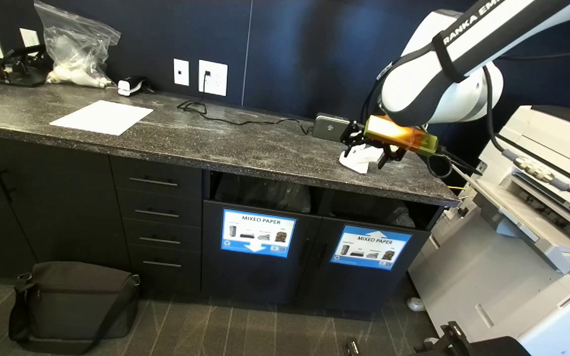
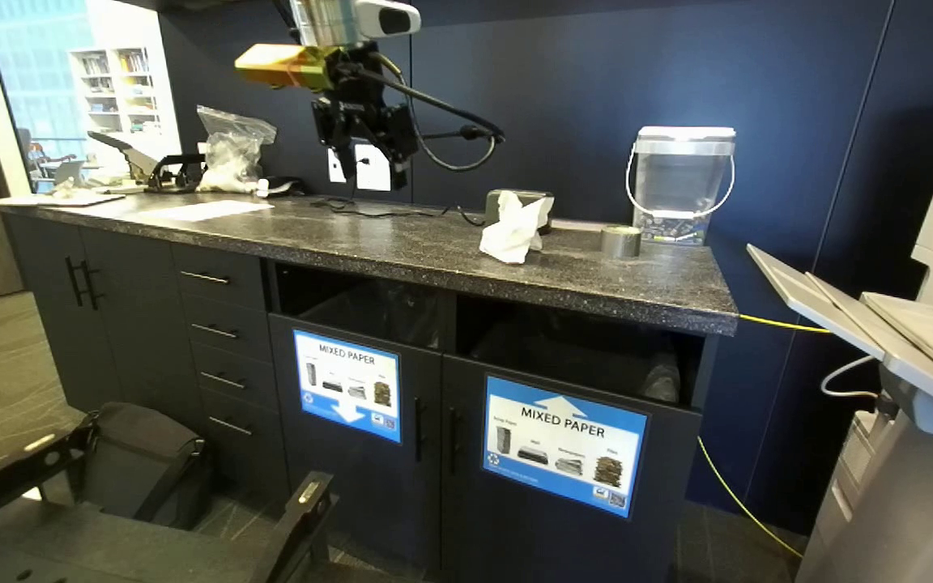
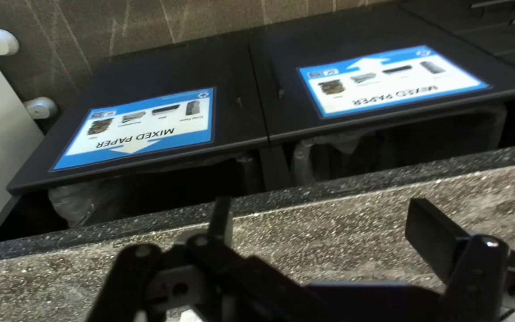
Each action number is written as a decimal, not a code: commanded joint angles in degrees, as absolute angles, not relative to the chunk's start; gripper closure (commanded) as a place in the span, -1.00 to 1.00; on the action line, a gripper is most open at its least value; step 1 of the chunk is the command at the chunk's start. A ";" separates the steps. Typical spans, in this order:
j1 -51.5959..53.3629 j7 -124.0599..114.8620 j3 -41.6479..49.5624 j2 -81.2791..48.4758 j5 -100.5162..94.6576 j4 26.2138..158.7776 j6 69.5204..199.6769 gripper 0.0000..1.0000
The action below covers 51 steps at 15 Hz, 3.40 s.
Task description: Throw the paper on the table in the bin on the right
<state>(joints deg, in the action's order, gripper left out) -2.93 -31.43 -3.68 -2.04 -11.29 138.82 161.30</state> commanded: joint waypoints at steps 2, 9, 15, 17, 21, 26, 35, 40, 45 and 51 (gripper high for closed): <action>-2.89 -42.69 0.48 -16.86 -21.74 121.44 161.16 -1.00; 6.06 -31.31 8.68 -31.50 -23.16 98.97 155.94 -1.00; 9.11 -19.00 12.53 -39.95 -24.86 84.55 147.33 -1.00; 8.52 -15.32 12.91 -42.38 -25.72 81.28 146.34 -1.00; 5.79 -8.27 12.44 -47.27 -24.31 76.04 145.37 -1.00; 1.74 -3.96 11.79 -52.93 -21.84 69.67 143.32 -1.00; -4.74 5.55 5.14 -59.80 -12.10 59.22 135.63 -1.00; -5.08 6.30 4.29 -63.33 -10.17 54.77 133.37 -1.00; -5.00 6.19 4.02 -66.70 -9.64 50.71 131.03 -1.00; -4.95 5.92 4.07 -69.25 -9.04 46.79 129.20 -1.00</action>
<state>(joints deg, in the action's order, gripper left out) -4.43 4.37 4.64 -66.30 -10.63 52.56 131.46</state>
